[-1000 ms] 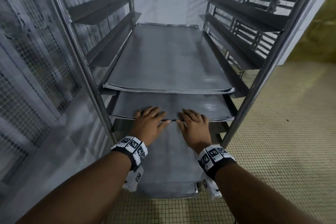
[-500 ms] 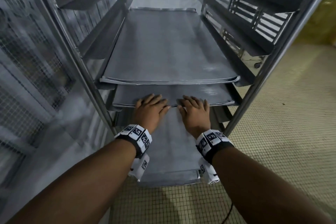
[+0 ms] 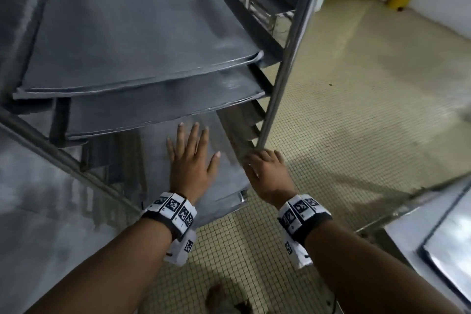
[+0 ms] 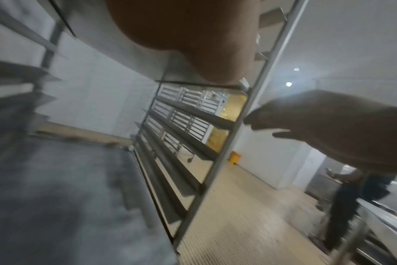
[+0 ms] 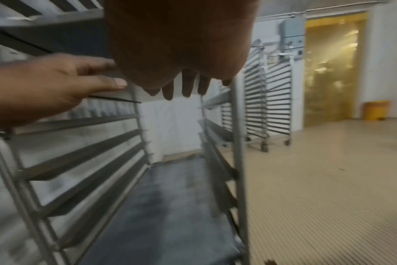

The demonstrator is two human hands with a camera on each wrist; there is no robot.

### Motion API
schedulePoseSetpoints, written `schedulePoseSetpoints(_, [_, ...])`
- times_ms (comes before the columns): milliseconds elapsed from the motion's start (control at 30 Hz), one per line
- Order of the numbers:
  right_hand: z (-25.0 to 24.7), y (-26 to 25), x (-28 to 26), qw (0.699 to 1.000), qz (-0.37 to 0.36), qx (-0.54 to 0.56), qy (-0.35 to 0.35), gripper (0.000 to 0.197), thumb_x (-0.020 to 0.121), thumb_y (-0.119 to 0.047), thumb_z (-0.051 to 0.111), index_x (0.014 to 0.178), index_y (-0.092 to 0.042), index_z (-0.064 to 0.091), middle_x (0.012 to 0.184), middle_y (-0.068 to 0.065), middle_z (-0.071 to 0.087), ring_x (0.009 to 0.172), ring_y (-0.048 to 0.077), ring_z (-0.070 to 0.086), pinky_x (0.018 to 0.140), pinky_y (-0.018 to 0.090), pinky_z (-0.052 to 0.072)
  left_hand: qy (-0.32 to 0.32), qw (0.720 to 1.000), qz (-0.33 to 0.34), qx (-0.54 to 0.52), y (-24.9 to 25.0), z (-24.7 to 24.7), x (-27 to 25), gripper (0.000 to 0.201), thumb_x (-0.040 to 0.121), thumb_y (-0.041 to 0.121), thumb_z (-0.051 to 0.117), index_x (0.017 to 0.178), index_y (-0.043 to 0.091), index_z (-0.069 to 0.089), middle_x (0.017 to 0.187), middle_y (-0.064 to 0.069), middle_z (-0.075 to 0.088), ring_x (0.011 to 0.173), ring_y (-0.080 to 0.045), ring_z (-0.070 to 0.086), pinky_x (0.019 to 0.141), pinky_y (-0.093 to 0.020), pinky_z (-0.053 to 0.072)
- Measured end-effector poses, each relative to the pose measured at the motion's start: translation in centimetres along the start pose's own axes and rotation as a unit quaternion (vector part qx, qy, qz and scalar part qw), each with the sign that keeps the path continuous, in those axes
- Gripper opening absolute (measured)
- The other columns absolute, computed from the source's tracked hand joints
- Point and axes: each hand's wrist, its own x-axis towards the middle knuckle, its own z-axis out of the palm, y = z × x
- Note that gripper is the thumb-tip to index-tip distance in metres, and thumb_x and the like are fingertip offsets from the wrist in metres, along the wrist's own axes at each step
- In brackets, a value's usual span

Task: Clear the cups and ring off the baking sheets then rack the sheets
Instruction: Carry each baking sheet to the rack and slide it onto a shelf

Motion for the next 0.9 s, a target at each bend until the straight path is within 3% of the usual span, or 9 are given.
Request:
schedulePoseSetpoints(67, [-0.8, 3.5, -3.7, 0.997, 0.078, -0.012, -0.006, 0.043, 0.100, -0.046, 0.035, 0.122, -0.025, 0.066, 0.126, -0.003, 0.066, 0.122, 0.024, 0.055, 0.108, 0.048, 0.036, -0.022, 0.998, 0.039, -0.038, 3.5, 1.8, -0.2, 0.056, 0.094, 0.044, 0.053, 0.140, 0.012, 0.053, 0.140, -0.012, 0.058, 0.143, -0.037, 0.034, 0.113, -0.063, 0.023])
schedulePoseSetpoints(133, [-2.1, 7.1, -7.4, 0.988, 0.154, -0.018, -0.002, 0.037, 0.102, -0.045, 0.041, 0.121, -0.025, 0.065, 0.121, -0.003, 0.068, 0.116, 0.022, 0.058, 0.103, 0.043, 0.039, -0.028, 0.991, 0.087, -0.102, 7.6, 3.4, -0.2, 0.042, 0.093, 0.042, 0.055, 0.116, 0.010, 0.069, 0.105, -0.012, 0.073, 0.112, -0.036, 0.060, 0.095, -0.052, 0.046])
schedulePoseSetpoints(200, [-3.9, 10.5, -11.5, 0.975, 0.219, -0.029, 0.014, 0.037, 0.101, -0.047, 0.042, 0.118, -0.025, 0.066, 0.118, -0.004, 0.070, 0.111, 0.022, 0.060, 0.098, 0.042, 0.041, -0.067, 0.975, 0.122, -0.172, 12.7, 4.5, -0.4, 0.040, 0.092, 0.043, 0.051, 0.097, 0.011, 0.073, 0.081, -0.007, 0.073, 0.082, -0.031, 0.067, 0.072, -0.038, 0.053])
schedulePoseSetpoints(267, [-6.0, 13.9, -16.0, 0.958, 0.280, -0.036, 0.042, 0.036, 0.100, -0.046, 0.043, 0.114, -0.025, 0.068, 0.113, -0.002, 0.071, 0.107, 0.024, 0.061, 0.094, 0.041, 0.043, -0.136, 0.959, 0.150, -0.199, 18.6, 5.1, -0.9, 0.044, 0.092, 0.049, 0.045, 0.096, 0.015, 0.072, 0.078, -0.003, 0.072, 0.072, -0.026, 0.066, 0.063, -0.034, 0.055])
schedulePoseSetpoints(400, [-9.8, 20.3, -27.0, 0.915, 0.393, -0.041, 0.086, 0.032, 0.098, -0.043, 0.047, 0.110, -0.023, 0.069, 0.112, 0.002, 0.071, 0.106, 0.028, 0.060, 0.089, 0.041, 0.044, -0.269, 0.917, 0.234, -0.181, 30.8, 6.5, -4.0, 0.048, 0.093, 0.058, 0.037, 0.098, 0.020, 0.065, 0.083, 0.000, 0.071, 0.075, -0.023, 0.066, 0.067, -0.039, 0.058])
schedulePoseSetpoints(567, [-12.5, 24.9, -38.9, 0.870, 0.478, -0.027, 0.116, 0.032, 0.097, -0.044, 0.050, 0.112, -0.023, 0.070, 0.113, 0.003, 0.070, 0.112, 0.029, 0.056, 0.090, 0.039, 0.044, -0.379, 0.874, 0.226, -0.203, 41.6, 8.1, -8.8, 0.040, 0.093, 0.044, 0.058, 0.121, 0.016, 0.065, 0.119, -0.008, 0.069, 0.107, -0.031, 0.064, 0.090, -0.039, 0.054])
schedulePoseSetpoints(633, [-13.5, 27.3, -44.4, 0.842, 0.524, -0.013, 0.126, 0.035, 0.097, -0.045, 0.050, 0.118, -0.023, 0.067, 0.121, 0.004, 0.067, 0.119, 0.028, 0.053, 0.094, 0.040, 0.046, -0.426, 0.861, 0.211, -0.178, 45.5, 9.6, -10.5, 0.053, 0.085, 0.052, 0.057, 0.126, 0.019, 0.059, 0.128, -0.011, 0.063, 0.115, -0.035, 0.059, 0.095, -0.040, 0.050])
schedulePoseSetpoints(767, [-14.9, 31.7, -53.4, 0.789, 0.602, 0.023, 0.123, 0.043, 0.095, -0.047, 0.051, 0.131, -0.025, 0.058, 0.134, 0.005, 0.058, 0.126, 0.028, 0.048, 0.098, 0.042, 0.046, -0.441, 0.879, 0.154, -0.099, 49.8, 13.6, -11.8, 0.081, 0.069, 0.065, 0.049, 0.140, 0.025, 0.046, 0.140, -0.012, 0.053, 0.127, -0.038, 0.049, 0.104, -0.049, 0.044])
schedulePoseSetpoints(900, [-15.9, 35.0, -58.4, 0.752, 0.641, 0.066, 0.138, 0.049, 0.093, -0.044, 0.052, 0.137, -0.023, 0.052, 0.136, 0.010, 0.055, 0.128, 0.032, 0.046, 0.099, 0.043, 0.046, -0.423, 0.889, 0.159, -0.075, 52.3, 14.3, -11.6, 0.078, 0.071, 0.059, 0.052, 0.138, 0.020, 0.051, 0.137, -0.011, 0.059, 0.129, -0.037, 0.047, 0.110, -0.049, 0.037])
